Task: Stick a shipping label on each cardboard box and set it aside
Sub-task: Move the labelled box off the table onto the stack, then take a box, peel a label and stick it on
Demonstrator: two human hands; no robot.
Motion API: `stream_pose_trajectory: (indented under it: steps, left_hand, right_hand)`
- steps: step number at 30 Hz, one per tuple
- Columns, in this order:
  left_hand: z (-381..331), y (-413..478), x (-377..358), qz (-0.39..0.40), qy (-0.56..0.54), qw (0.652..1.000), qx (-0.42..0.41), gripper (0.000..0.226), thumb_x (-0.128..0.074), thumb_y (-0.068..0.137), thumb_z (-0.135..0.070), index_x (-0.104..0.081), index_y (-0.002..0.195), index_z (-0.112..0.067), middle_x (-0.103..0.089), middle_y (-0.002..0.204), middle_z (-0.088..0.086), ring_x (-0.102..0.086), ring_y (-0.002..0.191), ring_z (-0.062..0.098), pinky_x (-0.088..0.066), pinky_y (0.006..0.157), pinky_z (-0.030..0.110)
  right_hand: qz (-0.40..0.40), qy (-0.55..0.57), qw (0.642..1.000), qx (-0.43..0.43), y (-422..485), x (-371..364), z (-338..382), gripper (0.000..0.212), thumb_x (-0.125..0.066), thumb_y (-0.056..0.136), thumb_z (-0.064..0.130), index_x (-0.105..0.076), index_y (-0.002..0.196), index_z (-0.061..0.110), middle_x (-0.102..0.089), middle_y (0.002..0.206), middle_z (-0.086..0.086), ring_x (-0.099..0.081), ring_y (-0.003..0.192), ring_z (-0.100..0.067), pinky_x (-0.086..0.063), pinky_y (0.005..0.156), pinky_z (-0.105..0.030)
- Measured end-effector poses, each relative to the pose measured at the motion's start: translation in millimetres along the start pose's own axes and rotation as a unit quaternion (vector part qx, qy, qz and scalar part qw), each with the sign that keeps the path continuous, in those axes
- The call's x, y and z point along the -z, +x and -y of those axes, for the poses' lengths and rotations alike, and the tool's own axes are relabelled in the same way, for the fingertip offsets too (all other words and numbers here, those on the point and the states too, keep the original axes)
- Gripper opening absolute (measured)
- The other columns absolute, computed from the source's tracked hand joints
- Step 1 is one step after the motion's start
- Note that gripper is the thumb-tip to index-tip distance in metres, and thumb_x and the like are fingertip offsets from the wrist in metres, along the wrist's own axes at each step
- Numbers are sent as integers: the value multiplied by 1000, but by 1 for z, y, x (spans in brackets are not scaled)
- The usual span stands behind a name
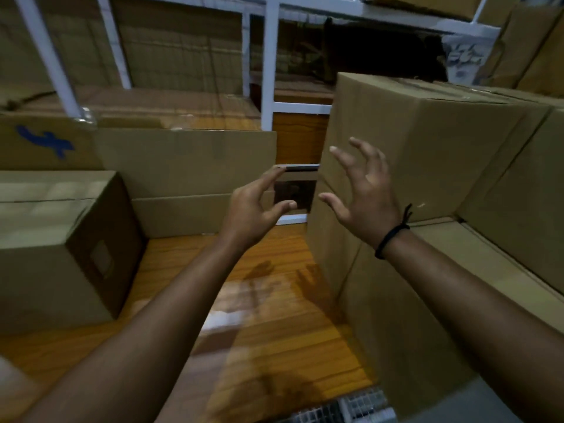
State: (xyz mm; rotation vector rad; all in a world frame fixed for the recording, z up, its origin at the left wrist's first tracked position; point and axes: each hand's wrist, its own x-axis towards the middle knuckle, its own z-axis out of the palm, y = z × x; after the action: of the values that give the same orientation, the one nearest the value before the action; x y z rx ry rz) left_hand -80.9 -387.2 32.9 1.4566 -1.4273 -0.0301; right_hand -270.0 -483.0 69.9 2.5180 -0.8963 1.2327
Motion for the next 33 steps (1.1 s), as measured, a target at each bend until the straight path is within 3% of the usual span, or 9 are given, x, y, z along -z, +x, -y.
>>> stream_pose_trajectory:
  steps: [5,10,13,16,18,20,23,27,33]
  left_hand:
    - [59,-51,114,-64,63,995,54,55,-74,83,-35,-57,134,-22,-58,136,2,-48,123,3,-45,99,29]
    - [119,-95,215,-121,141,977,100,44,-71,87,-25,-60,129,-23,-61,133,4,-56,121,19,-51,97,42]
    - [150,-117,266,-99,244,952,155,45,-66,89,-20,-56,133,-28,-50,145,4,-36,140,24,-24,116,54]
    - [179,-136,306,-31,348,915,201,53,-62,86,-28,-49,137,-37,-37,154,0,-20,147,27,6,113,65]
    - [194,-145,322,16,352,901,252,67,-60,79,-38,-37,142,-44,-25,159,-2,-10,148,30,3,108,75]
    - [204,-149,327,50,380,880,280,76,-63,79,-42,-27,146,-47,-16,162,-4,-3,149,29,5,106,77]
    - [208,-154,325,36,410,875,256,75,-69,84,-38,-29,147,-44,-17,161,-6,-3,149,26,6,108,73]
    - [217,-157,323,-11,394,891,227,55,-64,90,-29,-44,141,-39,-32,157,-4,-12,148,29,2,109,74]
    - [202,-157,295,-25,372,911,176,43,-60,93,-27,-54,135,-32,-42,151,0,-21,145,31,6,104,78]
  right_hand:
    - [110,71,991,-10,4,-52,104,78,-79,76,36,-41,143,25,-32,148,-13,-34,134,-34,-39,105,-53]
    - [210,123,970,-1,0,-108,209,79,-75,80,40,-32,146,33,-22,152,-8,-33,135,-30,-41,106,-48]
    - [268,181,946,-31,-8,-146,267,82,-76,79,37,-28,146,38,-15,156,-7,-34,136,-33,-41,106,-49]
    - [338,208,916,-63,-13,-180,314,86,-76,79,35,-22,146,45,-7,159,-3,-30,139,-33,-43,104,-47]
    - [371,234,895,-83,-13,-195,342,87,-75,80,35,-20,146,47,-5,160,-4,-27,141,-35,-41,105,-49]
    - [395,255,876,-106,-11,-207,363,87,-74,81,37,-18,146,49,-5,160,-7,-23,143,-36,-37,107,-52]
    - [391,279,865,-146,-9,-223,385,82,-73,82,36,-21,145,49,-22,155,-12,-31,139,-34,-38,106,-50]
    - [319,294,888,-152,-9,-236,392,66,-73,84,31,-38,140,37,-53,133,-10,-52,119,-28,-49,94,-38]
    - [278,292,902,-157,-31,-220,364,64,-71,85,29,-40,141,33,-54,136,-4,-53,121,-22,-50,96,-38]
